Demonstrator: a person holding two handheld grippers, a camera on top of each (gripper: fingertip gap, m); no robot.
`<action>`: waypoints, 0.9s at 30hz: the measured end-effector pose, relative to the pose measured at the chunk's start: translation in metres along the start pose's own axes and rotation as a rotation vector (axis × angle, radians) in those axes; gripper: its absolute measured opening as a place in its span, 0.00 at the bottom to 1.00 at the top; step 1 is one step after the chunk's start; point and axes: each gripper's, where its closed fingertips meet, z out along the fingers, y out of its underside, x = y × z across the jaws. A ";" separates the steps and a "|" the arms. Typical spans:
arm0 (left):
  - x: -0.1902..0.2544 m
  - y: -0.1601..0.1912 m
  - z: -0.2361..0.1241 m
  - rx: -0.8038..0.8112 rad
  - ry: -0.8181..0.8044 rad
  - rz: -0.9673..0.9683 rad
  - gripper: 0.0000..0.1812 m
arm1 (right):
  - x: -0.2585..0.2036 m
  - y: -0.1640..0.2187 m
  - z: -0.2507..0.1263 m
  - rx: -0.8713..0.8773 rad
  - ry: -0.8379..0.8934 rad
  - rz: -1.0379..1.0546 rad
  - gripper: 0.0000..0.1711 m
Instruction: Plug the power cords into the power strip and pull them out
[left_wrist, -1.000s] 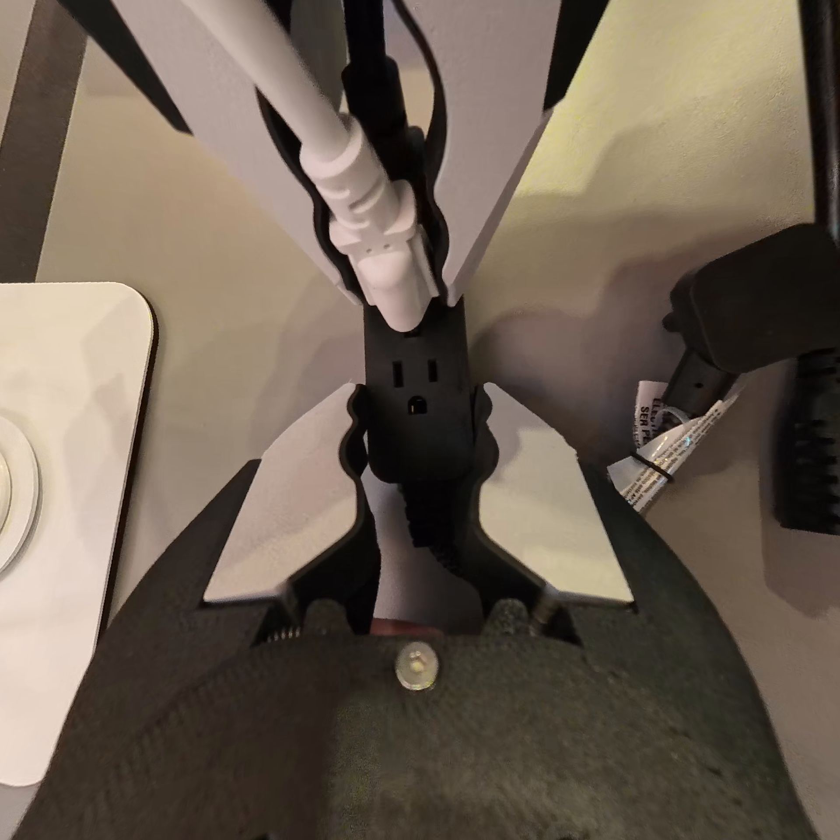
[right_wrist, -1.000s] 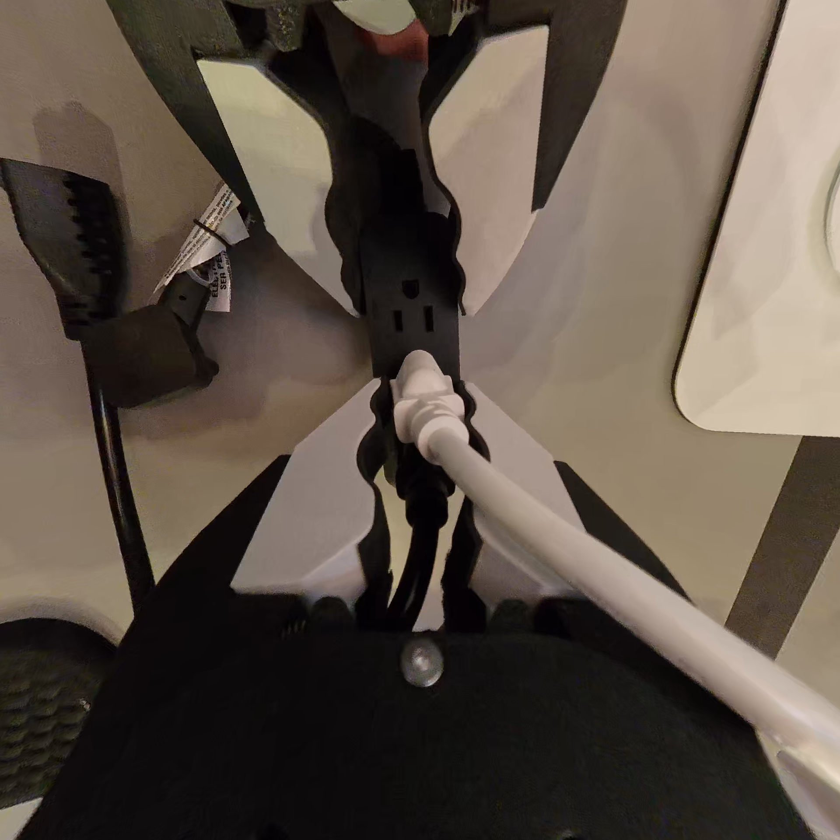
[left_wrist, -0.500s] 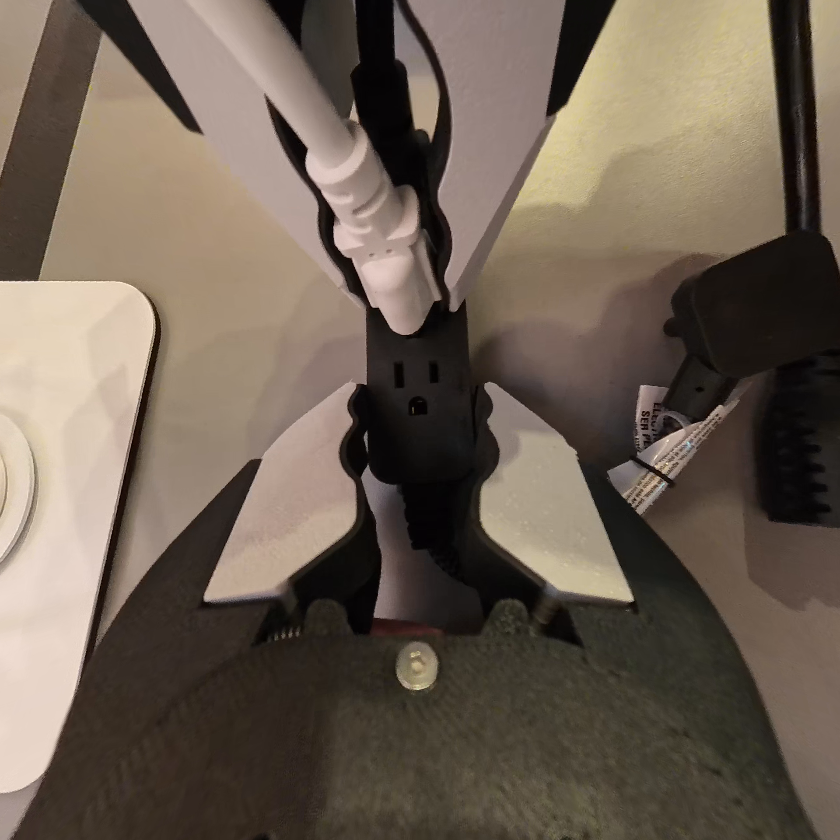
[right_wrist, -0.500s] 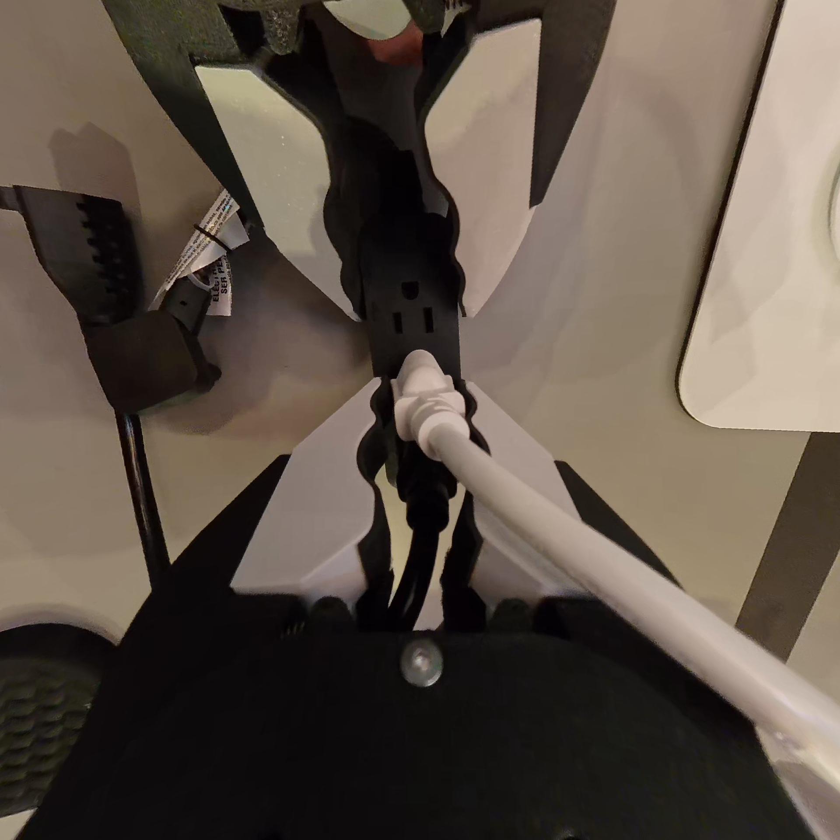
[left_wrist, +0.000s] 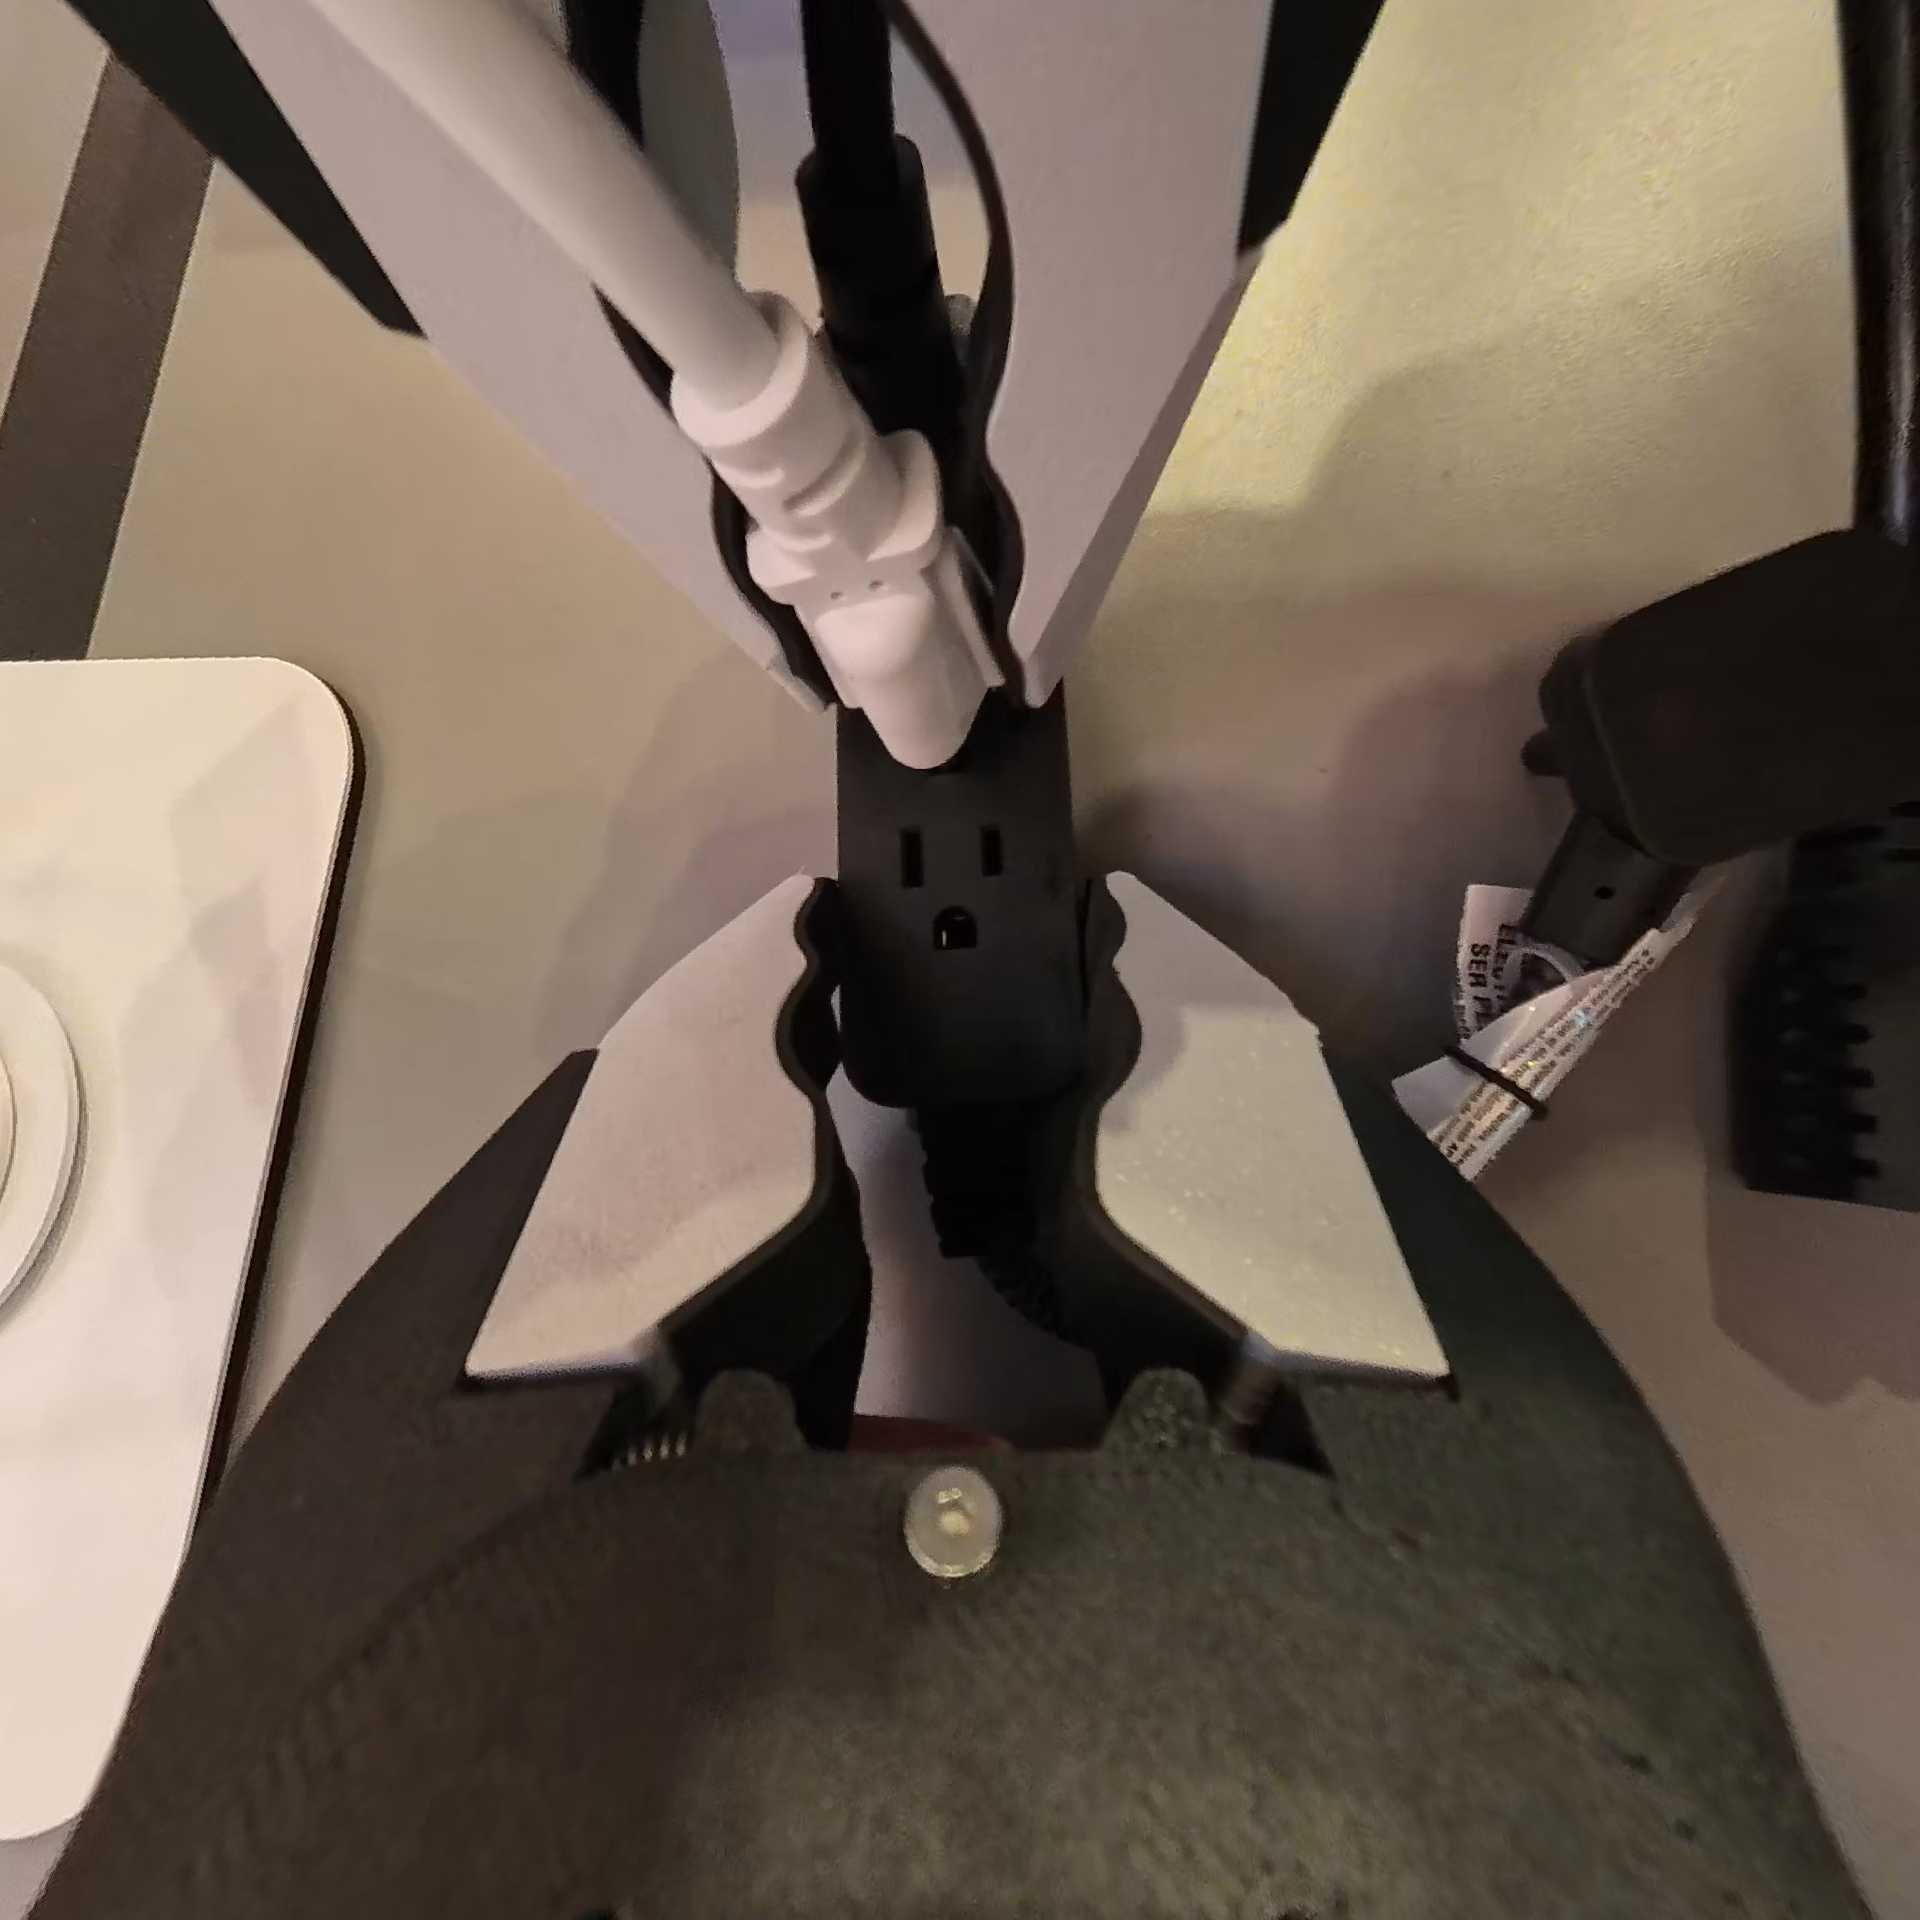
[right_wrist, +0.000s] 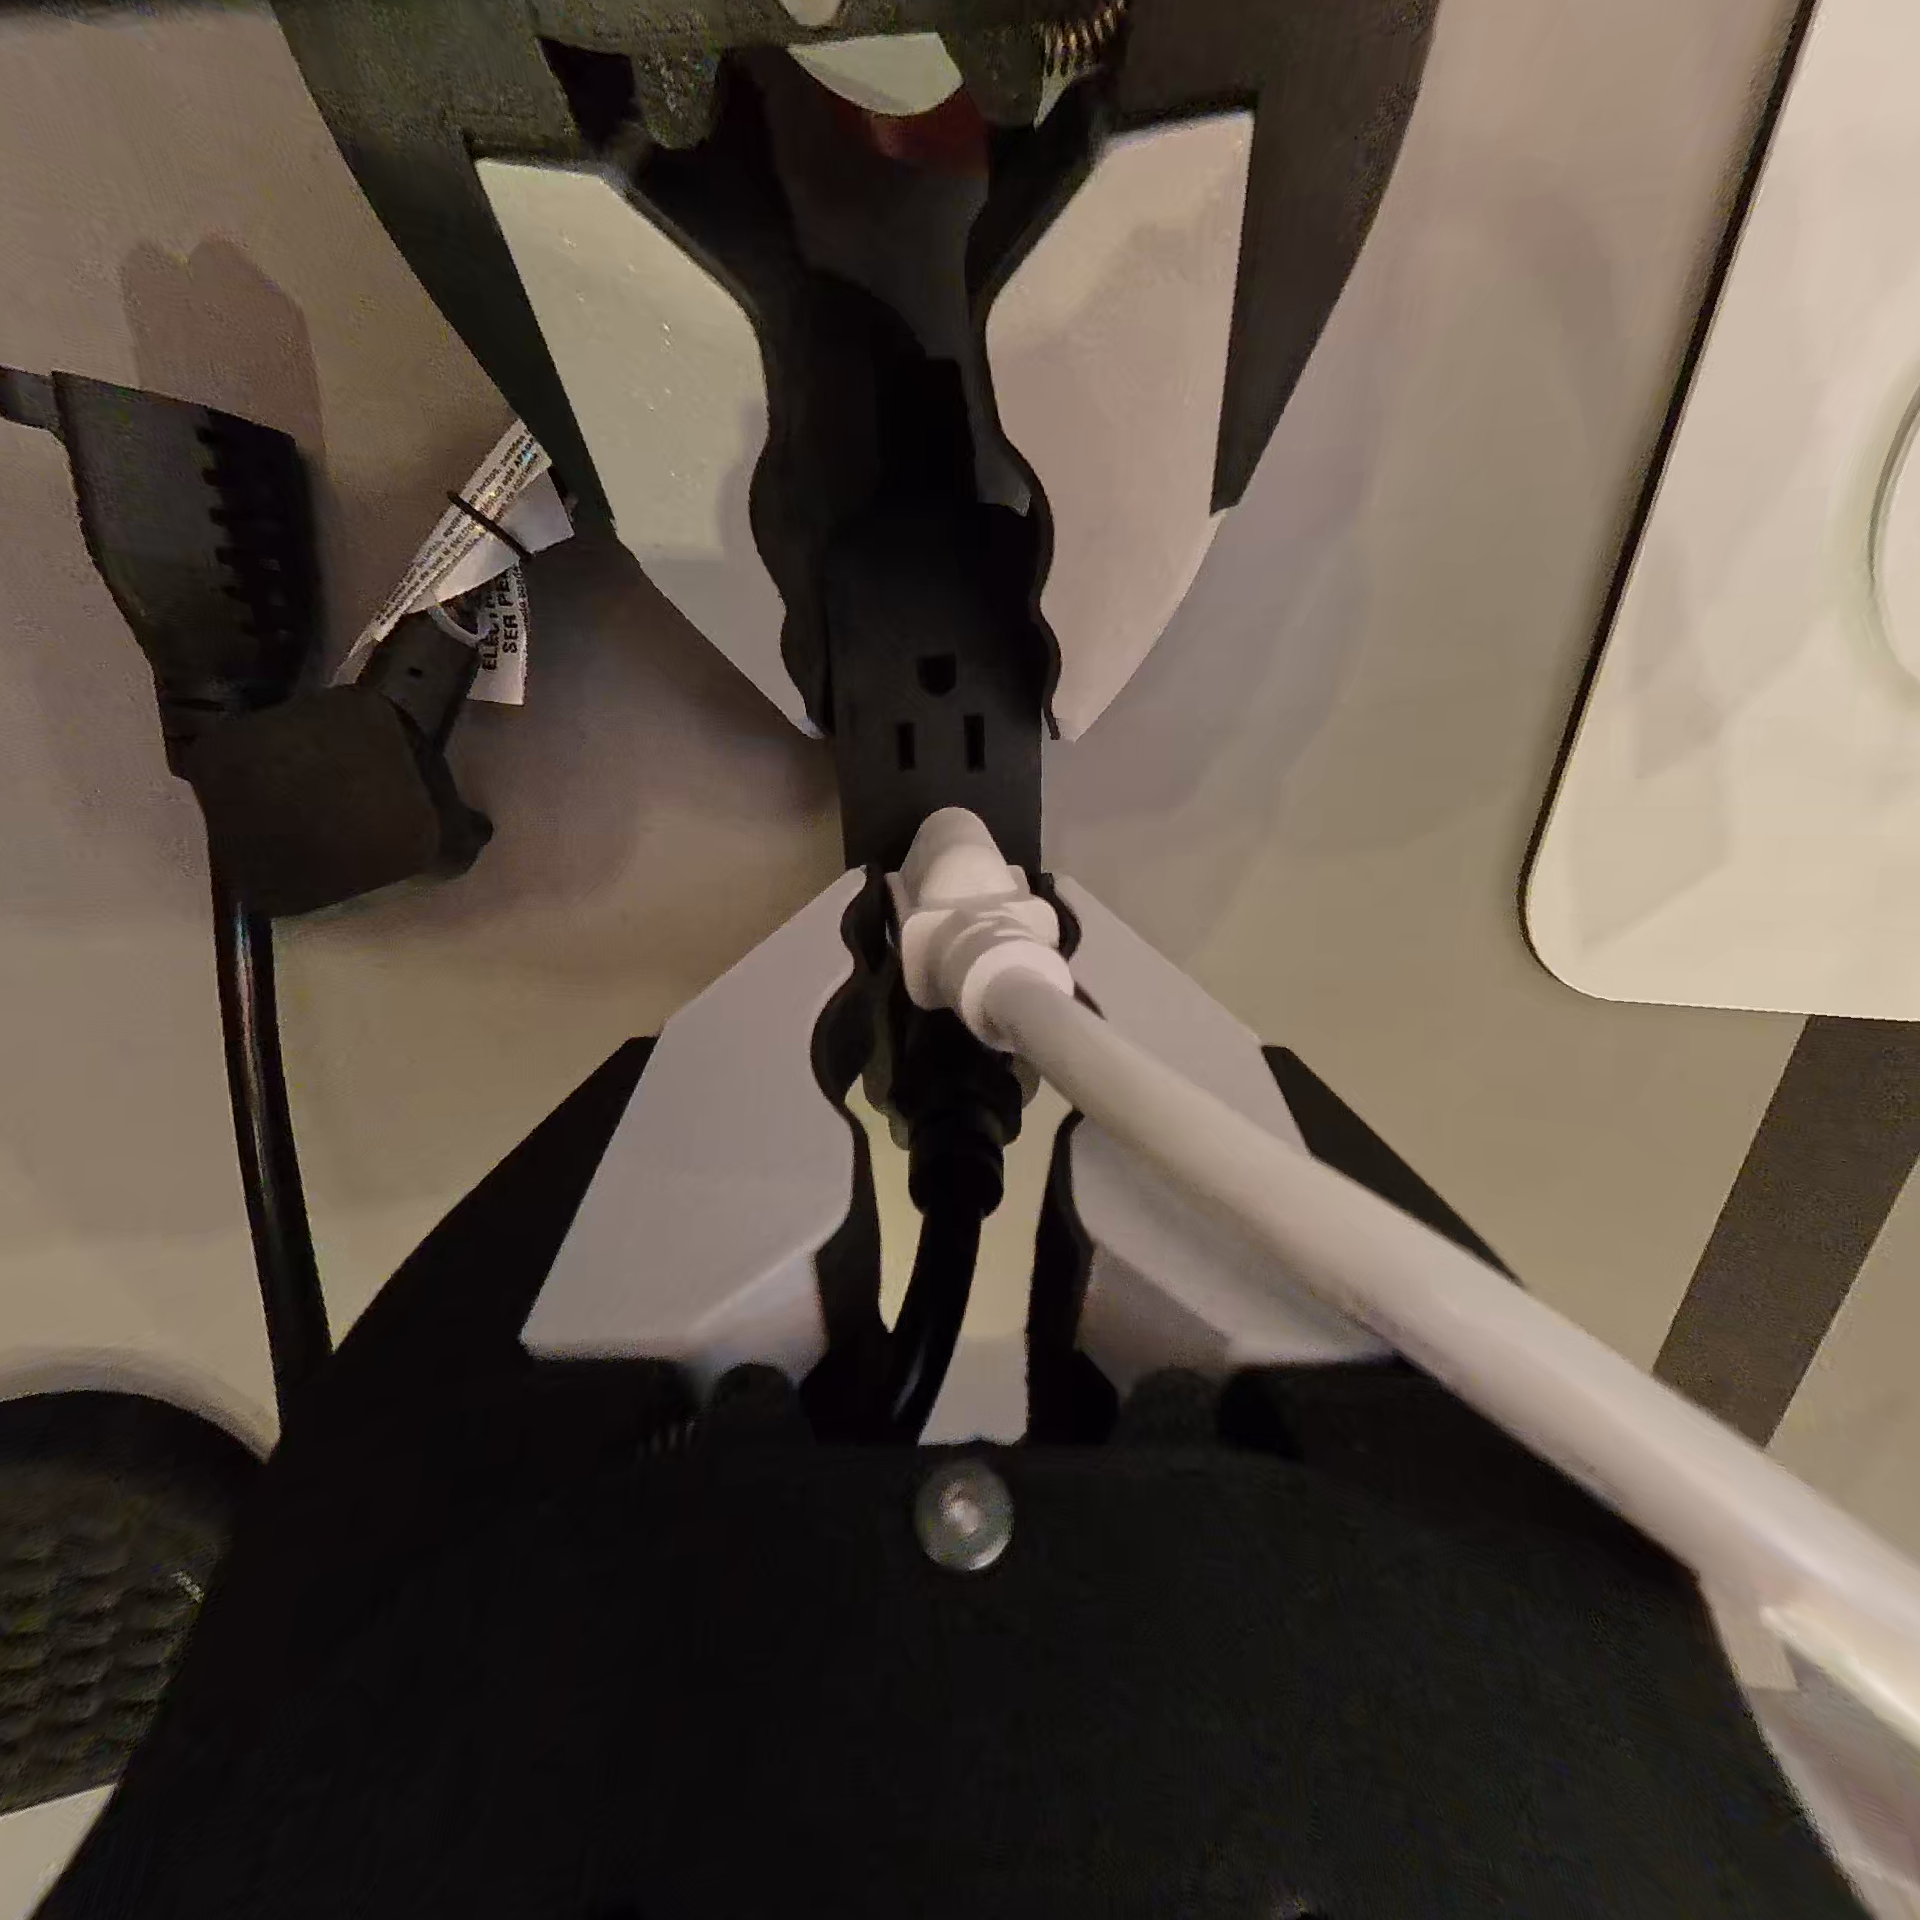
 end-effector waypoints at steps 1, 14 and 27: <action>0.000 0.000 0.000 -0.001 0.000 0.002 0.26 | 0.000 -0.001 -0.001 0.008 -0.001 0.004 0.15; 0.000 0.000 0.000 -0.003 0.001 0.006 0.25 | -0.001 -0.003 -0.009 0.010 -0.017 0.006 0.14; -0.001 0.000 0.000 -0.001 -0.005 0.012 0.26 | -0.003 -0.001 -0.006 0.024 0.039 0.005 0.13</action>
